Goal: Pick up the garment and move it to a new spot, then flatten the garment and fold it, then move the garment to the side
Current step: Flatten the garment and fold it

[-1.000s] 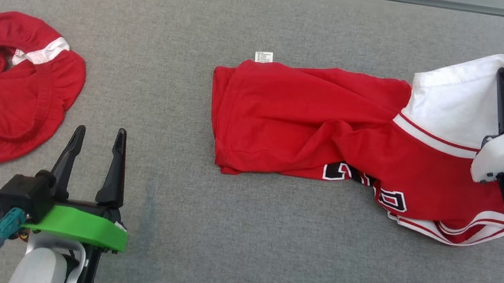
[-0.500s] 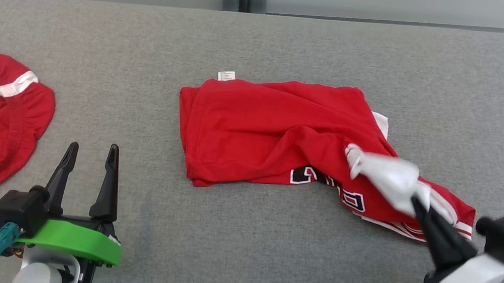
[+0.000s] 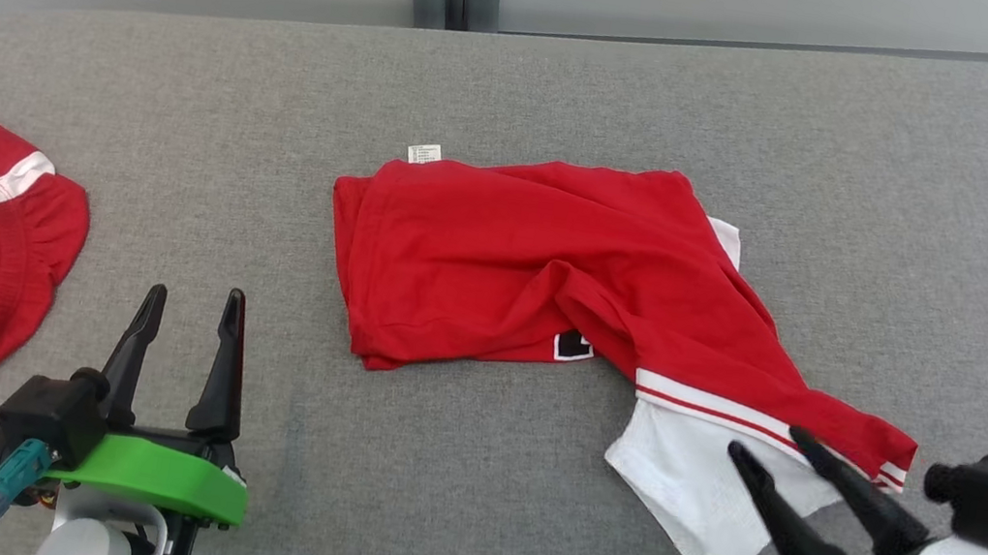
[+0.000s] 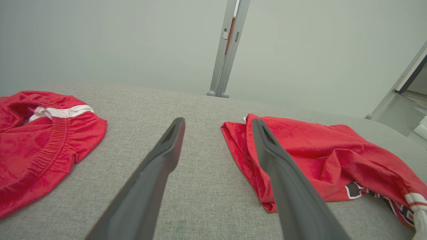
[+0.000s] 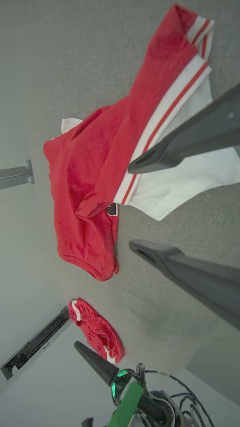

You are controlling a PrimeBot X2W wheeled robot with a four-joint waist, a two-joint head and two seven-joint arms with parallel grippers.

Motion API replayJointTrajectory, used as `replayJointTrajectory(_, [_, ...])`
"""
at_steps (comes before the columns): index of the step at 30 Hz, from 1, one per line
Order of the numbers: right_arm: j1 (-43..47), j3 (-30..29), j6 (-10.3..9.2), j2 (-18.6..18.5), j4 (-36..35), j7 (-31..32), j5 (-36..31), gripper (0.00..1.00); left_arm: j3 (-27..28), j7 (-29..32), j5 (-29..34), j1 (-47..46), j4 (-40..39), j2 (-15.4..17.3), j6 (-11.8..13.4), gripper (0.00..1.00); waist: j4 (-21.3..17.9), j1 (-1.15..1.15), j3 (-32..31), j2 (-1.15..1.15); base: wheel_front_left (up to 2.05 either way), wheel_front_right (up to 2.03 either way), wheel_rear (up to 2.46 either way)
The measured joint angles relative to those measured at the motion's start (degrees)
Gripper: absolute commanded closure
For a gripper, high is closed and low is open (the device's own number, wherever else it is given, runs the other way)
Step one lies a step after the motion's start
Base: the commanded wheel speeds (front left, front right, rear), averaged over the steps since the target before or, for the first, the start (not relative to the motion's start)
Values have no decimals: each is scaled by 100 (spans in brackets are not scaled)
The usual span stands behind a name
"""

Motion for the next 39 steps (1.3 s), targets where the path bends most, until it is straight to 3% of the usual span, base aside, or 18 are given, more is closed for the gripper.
replayJointTrajectory(2, [-126,-312,2,1,-133,-232,45,0,-4,0,-1,-1,-8,-3,0,0,29,0,8,0,0,0,0])
replayJointTrajectory(5, [-291,-984,-1,-45,160,-339,-443,0,-1,0,-2,-1,-12,-4,0,0,66,0,26,0,0,0,0])
replayJointTrajectory(11, [-896,-1536,-1,296,1171,227,-983,0,-30,0,-9,-54,-20,-13,0,0,138,0,119,0,0,0,0])
replayJointTrajectory(15, [-1357,-1427,-3,561,1805,769,-1045,0,-60,0,-10,-108,-21,-18,0,0,209,0,190,0,0,0,0])
replayJointTrajectory(23, [-2243,-1063,-2,445,2784,1582,-1000,0,-86,0,1,-198,-10,-14,0,0,370,0,343,0,0,0,0])
replayJointTrajectory(28, [-2459,-918,-3,343,3098,2199,-765,0,-116,0,1,-207,-11,-16,0,0,485,0,413,0,0,0,0])
replayJointTrajectory(39, [-2686,-632,-1,304,3470,2847,-497,2,-136,0,0,-262,-43,-23,0,0,667,0,584,0,0,0,0])
